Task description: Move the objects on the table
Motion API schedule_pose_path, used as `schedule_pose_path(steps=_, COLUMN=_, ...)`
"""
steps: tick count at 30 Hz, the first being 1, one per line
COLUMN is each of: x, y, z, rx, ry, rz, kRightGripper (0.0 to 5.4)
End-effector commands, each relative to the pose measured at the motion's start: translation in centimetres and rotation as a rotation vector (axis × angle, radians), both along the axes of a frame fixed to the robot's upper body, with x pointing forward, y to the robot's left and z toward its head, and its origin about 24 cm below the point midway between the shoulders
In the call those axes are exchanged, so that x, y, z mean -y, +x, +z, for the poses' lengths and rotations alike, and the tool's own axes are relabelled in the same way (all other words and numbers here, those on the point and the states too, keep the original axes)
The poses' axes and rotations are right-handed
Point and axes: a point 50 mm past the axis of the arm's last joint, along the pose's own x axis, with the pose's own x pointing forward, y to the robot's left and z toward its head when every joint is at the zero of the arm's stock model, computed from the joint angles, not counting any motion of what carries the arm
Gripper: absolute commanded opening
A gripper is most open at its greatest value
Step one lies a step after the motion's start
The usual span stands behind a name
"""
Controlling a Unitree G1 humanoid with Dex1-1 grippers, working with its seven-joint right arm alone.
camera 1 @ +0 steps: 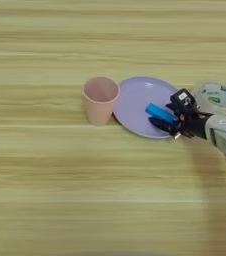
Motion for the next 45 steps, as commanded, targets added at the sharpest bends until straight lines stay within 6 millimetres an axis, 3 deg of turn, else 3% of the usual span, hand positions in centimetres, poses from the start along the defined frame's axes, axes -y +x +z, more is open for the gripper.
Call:
schedule_pose_path(steps=1, x=0.5, y=1.2, z=2.6, rx=0.107, ry=-0.031, rz=-0.002, kRightGripper=3.23)
schedule_pose_path(steps=16, x=0.6, y=1.1, z=3.0, rx=0.141, ry=-0.018, rz=-0.002, kRightGripper=1.44)
schedule_pose_path(steps=32, x=1.5, y=0.3, z=6.5, rx=0.276, ry=0.009, rz=-0.049, kRightGripper=1.41)
schedule_pose_path(steps=39, x=4.6, y=-3.2, z=7.6, rx=0.307, ry=-0.025, rz=-0.123, kRightGripper=1.41)
schedule_pose_path(steps=45, x=5.4, y=-5.5, z=7.8, rx=0.304, ry=-0.039, rz=-0.127, kRightGripper=1.41)
